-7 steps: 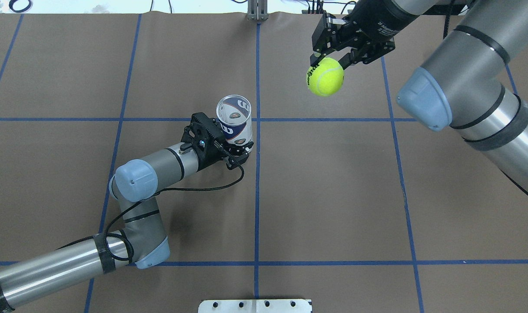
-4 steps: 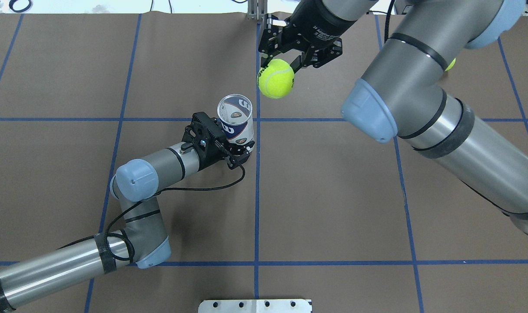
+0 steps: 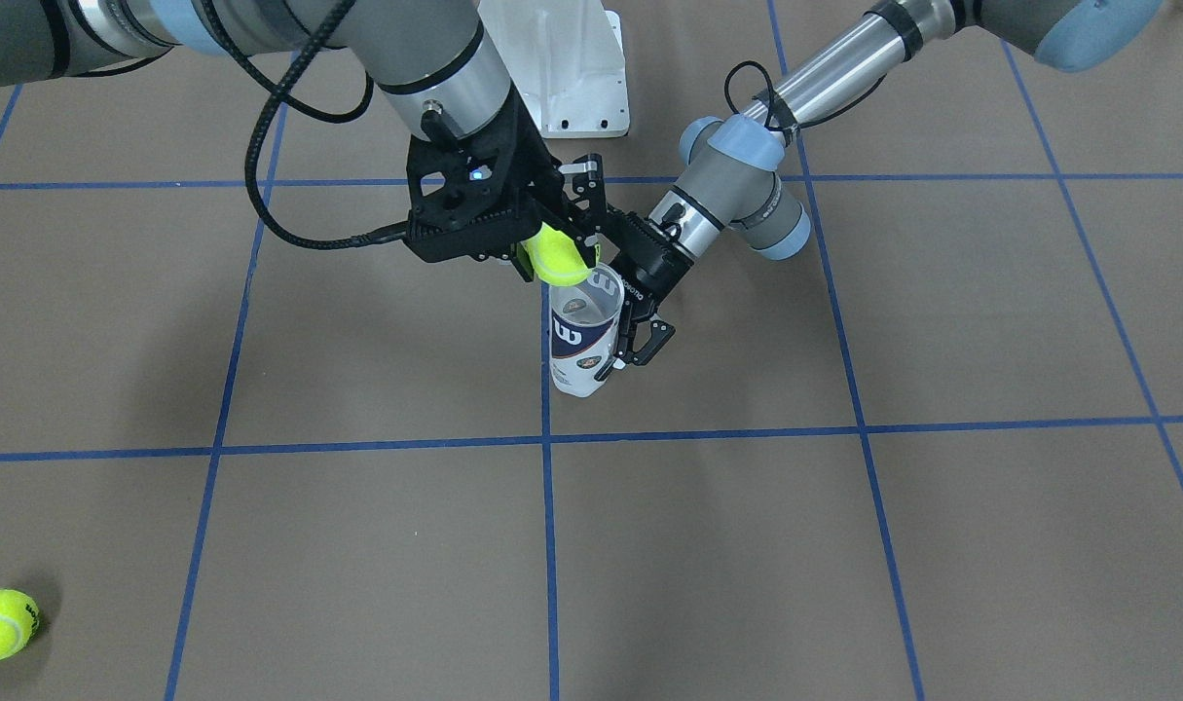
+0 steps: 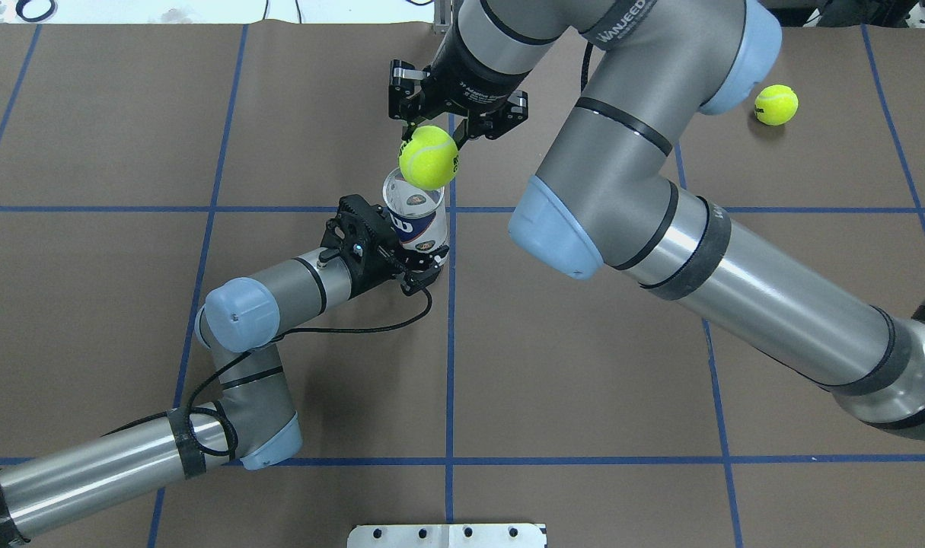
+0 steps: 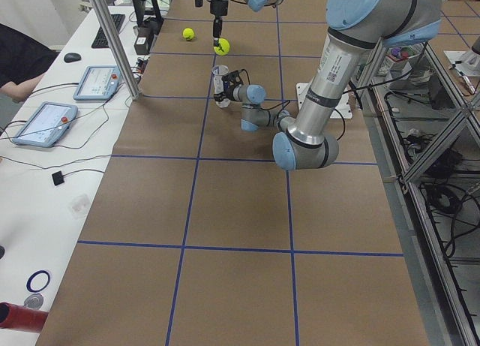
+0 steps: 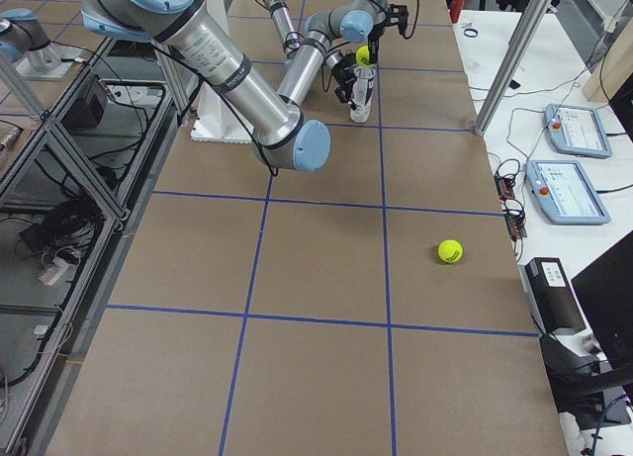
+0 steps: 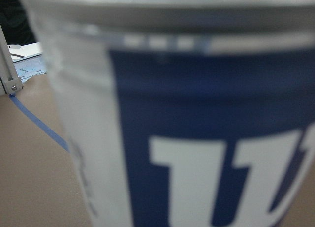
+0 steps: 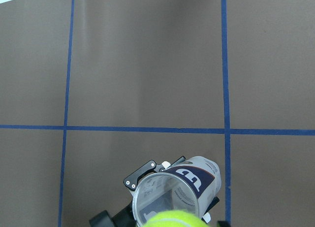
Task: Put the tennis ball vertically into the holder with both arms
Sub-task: 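Carry the ball with the right gripper over the can's open top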
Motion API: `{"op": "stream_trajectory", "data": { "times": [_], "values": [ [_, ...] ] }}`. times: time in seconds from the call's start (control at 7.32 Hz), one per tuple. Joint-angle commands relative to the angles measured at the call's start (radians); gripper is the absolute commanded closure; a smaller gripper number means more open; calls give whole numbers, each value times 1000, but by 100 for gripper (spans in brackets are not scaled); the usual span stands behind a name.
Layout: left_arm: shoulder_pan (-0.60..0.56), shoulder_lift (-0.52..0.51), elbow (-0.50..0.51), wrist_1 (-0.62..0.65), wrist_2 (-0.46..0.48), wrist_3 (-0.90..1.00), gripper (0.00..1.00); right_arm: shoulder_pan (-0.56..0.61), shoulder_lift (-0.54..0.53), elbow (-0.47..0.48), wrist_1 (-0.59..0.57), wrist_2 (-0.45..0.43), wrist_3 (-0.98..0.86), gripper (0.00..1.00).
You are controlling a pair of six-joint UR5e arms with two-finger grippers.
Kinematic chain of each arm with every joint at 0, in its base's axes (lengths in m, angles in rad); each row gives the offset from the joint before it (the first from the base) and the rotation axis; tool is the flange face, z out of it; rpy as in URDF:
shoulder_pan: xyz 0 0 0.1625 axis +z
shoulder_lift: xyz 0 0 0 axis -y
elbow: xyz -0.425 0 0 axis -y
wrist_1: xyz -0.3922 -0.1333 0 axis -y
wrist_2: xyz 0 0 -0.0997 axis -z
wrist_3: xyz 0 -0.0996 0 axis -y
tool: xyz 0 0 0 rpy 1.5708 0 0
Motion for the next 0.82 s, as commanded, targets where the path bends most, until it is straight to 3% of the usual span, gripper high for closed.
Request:
{"op": "stream_trajectory", "data": {
  "times": [0.0, 0.55, 0.68],
  "values": [
    [0, -2, 0, 0, 0, 0, 17, -35, 15, -35, 23, -59, 1, 100],
    [0, -5, -3, 0, 0, 0, 17, -39, 13, -58, 65, -70, 31, 96],
    [0, -5, -3, 0, 0, 0, 17, -39, 12, -55, 65, -70, 31, 46]
  ]
}}
